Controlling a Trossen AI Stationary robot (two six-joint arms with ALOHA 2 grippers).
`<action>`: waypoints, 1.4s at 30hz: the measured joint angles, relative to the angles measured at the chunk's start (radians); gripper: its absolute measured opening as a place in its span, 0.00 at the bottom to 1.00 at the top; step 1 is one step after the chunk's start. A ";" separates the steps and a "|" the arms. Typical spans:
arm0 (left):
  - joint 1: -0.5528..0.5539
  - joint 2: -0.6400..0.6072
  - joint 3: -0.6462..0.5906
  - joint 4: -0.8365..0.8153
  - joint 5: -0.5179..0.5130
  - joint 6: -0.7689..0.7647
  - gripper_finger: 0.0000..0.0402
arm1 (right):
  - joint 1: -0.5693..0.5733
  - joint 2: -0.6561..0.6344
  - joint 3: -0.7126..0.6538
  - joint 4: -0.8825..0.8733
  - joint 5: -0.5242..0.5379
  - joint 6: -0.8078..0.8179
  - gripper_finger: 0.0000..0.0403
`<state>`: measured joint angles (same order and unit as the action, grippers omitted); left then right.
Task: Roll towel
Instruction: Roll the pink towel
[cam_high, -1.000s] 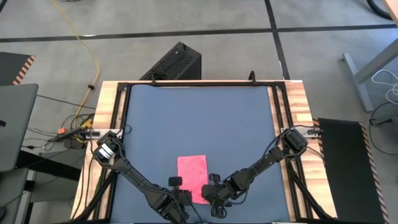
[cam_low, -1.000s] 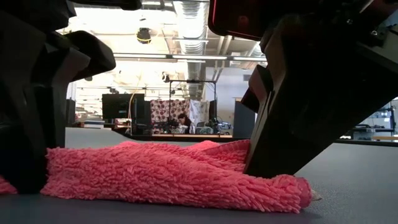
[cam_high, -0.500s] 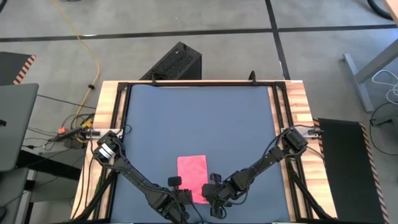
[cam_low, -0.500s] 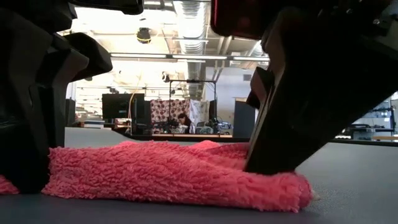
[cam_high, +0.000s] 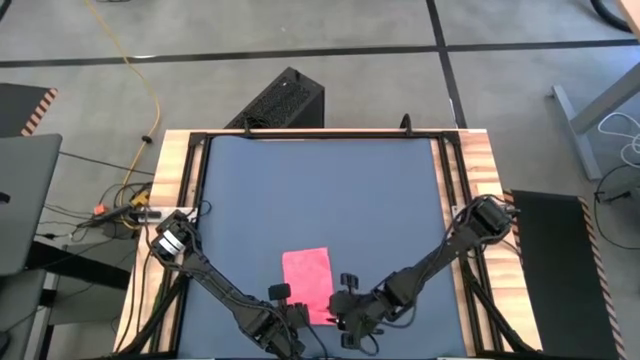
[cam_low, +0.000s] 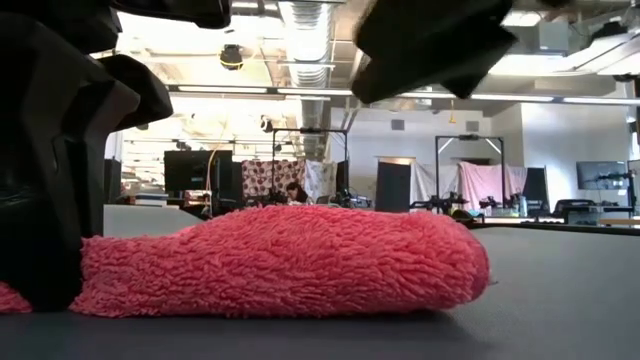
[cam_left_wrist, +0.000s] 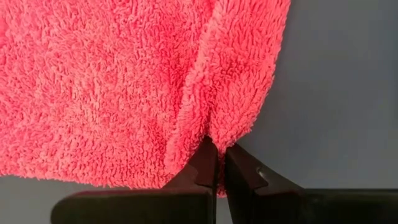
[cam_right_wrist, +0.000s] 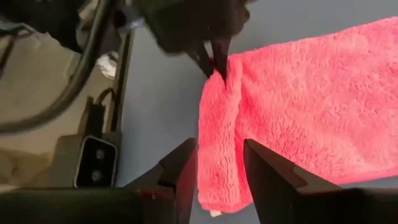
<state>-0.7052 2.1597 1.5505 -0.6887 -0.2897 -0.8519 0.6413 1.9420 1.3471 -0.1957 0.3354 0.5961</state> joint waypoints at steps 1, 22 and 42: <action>0.002 0.000 0.000 0.002 0.000 -0.006 0.00 | 0.009 0.002 -0.001 -0.003 0.015 0.000 0.39; 0.005 0.002 0.000 0.042 -0.002 -0.054 0.00 | 0.084 0.141 0.001 0.051 0.119 -0.089 0.36; 0.031 0.004 0.000 0.134 0.024 -0.048 0.00 | 0.032 0.195 0.005 0.049 0.110 -0.179 0.36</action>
<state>-0.6743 2.1639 1.5501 -0.5543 -0.2657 -0.9003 0.6733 2.1371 1.3526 -0.1469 0.4454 0.4169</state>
